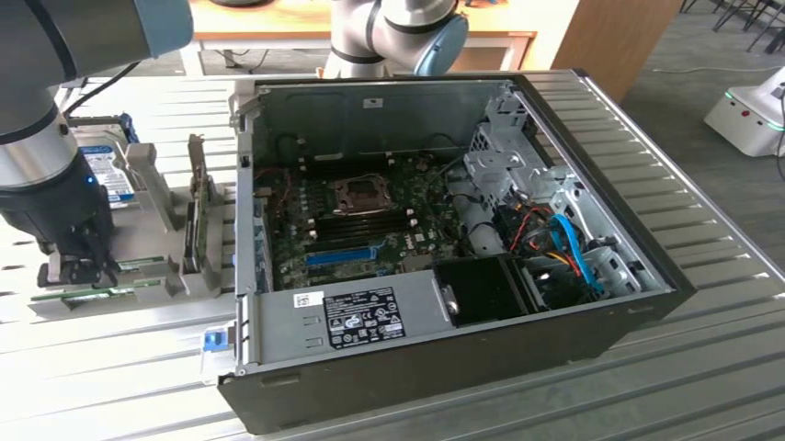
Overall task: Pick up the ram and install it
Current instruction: 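Pick up the ram and move it above insertion slot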
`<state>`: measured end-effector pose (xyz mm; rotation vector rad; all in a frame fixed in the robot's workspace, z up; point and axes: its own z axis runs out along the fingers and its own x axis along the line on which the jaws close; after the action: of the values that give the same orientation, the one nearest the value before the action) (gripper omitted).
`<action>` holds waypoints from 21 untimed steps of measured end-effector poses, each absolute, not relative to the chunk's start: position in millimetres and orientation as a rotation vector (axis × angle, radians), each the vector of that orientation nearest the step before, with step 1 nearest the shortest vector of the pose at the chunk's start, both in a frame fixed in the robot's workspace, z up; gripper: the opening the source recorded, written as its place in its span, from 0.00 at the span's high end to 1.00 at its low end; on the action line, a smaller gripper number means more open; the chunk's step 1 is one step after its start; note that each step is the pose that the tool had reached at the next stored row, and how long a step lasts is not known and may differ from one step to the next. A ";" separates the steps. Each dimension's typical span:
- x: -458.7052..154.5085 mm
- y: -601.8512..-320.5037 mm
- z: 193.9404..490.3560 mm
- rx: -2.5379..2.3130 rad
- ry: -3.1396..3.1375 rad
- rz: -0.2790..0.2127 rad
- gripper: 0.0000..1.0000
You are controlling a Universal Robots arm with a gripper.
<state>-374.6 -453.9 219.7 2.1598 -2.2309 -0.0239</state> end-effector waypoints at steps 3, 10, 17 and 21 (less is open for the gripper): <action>-374.7 -453.9 218.3 2.160 -2.231 -0.024 0.77; -374.6 -453.9 214.6 2.160 -2.231 -0.024 0.77; -374.5 -453.9 209.8 2.160 -2.231 -0.024 0.77; -374.3 -453.9 208.6 2.160 -2.231 -0.024 0.77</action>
<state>-374.3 -453.9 208.6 2.1597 -2.2308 -0.0240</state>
